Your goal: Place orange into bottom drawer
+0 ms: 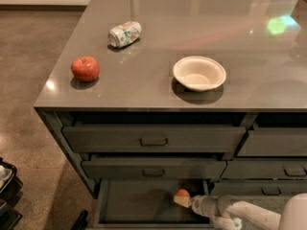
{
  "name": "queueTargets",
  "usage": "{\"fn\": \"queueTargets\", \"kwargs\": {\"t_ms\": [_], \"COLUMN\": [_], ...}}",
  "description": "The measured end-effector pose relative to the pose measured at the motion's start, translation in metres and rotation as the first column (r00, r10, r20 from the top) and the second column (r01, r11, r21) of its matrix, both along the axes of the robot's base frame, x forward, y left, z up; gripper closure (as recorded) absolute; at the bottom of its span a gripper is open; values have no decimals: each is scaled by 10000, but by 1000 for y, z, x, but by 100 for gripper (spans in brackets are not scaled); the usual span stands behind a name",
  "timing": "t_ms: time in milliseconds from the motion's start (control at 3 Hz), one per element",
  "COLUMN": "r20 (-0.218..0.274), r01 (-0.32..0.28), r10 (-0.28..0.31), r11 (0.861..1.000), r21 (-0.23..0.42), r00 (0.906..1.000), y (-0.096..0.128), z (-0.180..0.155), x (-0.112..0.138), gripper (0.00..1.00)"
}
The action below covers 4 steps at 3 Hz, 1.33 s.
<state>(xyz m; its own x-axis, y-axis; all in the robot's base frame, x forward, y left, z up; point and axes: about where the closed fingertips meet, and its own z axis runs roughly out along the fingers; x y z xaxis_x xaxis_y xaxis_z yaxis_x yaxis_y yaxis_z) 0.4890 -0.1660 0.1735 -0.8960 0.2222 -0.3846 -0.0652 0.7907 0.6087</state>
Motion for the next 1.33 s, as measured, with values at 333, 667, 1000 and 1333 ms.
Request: {"fn": "queueTargets", "kwargs": {"t_ms": [333,667,1000,1333], "r20": [12,11,11,11], "r01": [30,30,29,29], "r10": [-30,-30,-29,-29], "r11": [10000,10000,10000,10000], "r21": [-4,-3,-3,-3], "r00": [10000,10000,10000,10000], "y": [-1,-1,-1,0], "z": [-2,-2,-2,-2], "x": [2,2,2,2], "gripper": [81,58,35,11]}}
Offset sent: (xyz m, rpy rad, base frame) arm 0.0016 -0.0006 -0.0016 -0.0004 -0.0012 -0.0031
